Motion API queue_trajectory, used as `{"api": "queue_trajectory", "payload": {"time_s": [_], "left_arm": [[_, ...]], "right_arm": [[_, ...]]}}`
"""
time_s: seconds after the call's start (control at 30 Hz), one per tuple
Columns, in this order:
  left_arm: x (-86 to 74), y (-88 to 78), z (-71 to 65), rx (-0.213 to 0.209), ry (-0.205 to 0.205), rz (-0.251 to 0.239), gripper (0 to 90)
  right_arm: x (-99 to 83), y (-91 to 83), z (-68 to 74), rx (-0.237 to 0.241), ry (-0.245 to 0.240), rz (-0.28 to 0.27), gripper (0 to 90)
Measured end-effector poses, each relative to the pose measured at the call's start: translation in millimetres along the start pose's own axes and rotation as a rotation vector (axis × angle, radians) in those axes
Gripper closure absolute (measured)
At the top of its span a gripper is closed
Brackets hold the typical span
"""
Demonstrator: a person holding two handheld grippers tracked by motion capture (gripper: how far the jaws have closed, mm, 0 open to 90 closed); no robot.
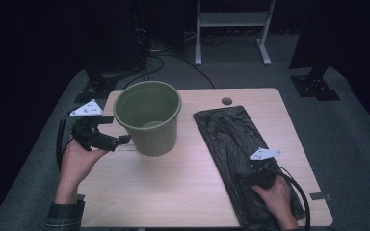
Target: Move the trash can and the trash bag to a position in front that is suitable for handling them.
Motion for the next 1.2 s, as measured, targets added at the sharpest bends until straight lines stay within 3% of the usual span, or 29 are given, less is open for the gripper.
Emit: {"api": "queue_trajectory", "payload": {"time_s": [0.37, 0.83, 1.2], "left_arm": [[19.3, 9.5, 25.2, 0.012, -0.009, -0.005, 0.0], [18.2, 28.7, 69.6, 0.044, -0.053, 0.024, 0.0], [13.0, 42.8, 77.7, 0.035, -0.058, 0.059, 0.0]], "right_arm": [[0.0, 0.0, 0.0, 0.0, 0.0, 0.0, 9.1], [0.0, 0.0, 0.0, 0.0, 0.0, 0.0, 9.1], [0.1, 0.0, 0.0, 0.0, 0.0, 0.0, 9.1]]}}
Point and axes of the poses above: each handheld gripper's, and its own axes: y roughly forward along the jaws, x roughly out of its top, z roughly to its left, the point moved 8 cm from there along y, roughly forward along the jaws, and after that the axes turned 4 degrees about z, right-handed, at the moved point
